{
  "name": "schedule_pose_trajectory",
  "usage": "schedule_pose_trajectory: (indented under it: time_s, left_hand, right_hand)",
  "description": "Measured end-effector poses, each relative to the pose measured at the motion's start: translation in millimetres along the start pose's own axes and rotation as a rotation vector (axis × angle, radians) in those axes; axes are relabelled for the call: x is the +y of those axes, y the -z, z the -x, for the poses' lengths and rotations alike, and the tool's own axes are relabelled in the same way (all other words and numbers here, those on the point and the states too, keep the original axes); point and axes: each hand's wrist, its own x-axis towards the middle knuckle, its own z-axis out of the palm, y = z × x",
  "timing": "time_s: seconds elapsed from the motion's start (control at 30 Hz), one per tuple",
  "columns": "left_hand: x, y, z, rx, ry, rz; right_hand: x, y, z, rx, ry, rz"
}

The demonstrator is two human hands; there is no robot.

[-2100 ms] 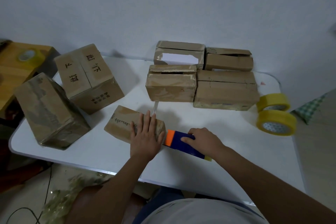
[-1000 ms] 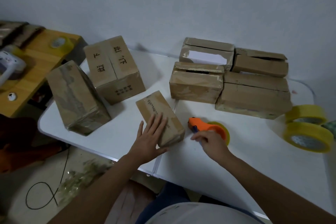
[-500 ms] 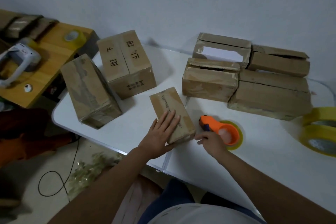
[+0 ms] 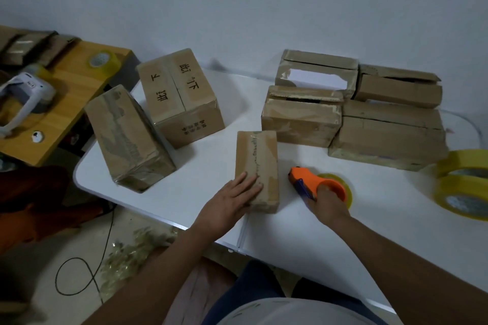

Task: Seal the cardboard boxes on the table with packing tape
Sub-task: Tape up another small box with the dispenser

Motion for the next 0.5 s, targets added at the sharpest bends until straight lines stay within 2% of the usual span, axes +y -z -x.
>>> schedule_pose_trajectory:
  time_s: [0.07,0.1,0.23,0.3,0.43,0.5]
  left_hand:
    - [0,-2,2,0.022,0.009,0.034]
    - [0,-3,2,0.021,0.012,0.047]
    - [-1,-5,-11,-0.001,-0.012,0.069]
    - [2,-3,-23,-0.006,-0.014,0.062]
    - [13,7,-57,-0.08,0.04,-0.064]
    - [26,15,-68,-0.083,0.094,-0.009]
  right_hand:
    - [0,8,9,-0.031,0.066,0.316]
    - [2,9,9,-0.014,0.077,0.376]
    - [8,35,23,0.044,0.234,0.185]
    - [7,49,29,0.008,0.27,0.065]
    - [9,67,40,0.022,0.203,-0.071]
    - [8,76,46,0.056,0.204,-0.083]
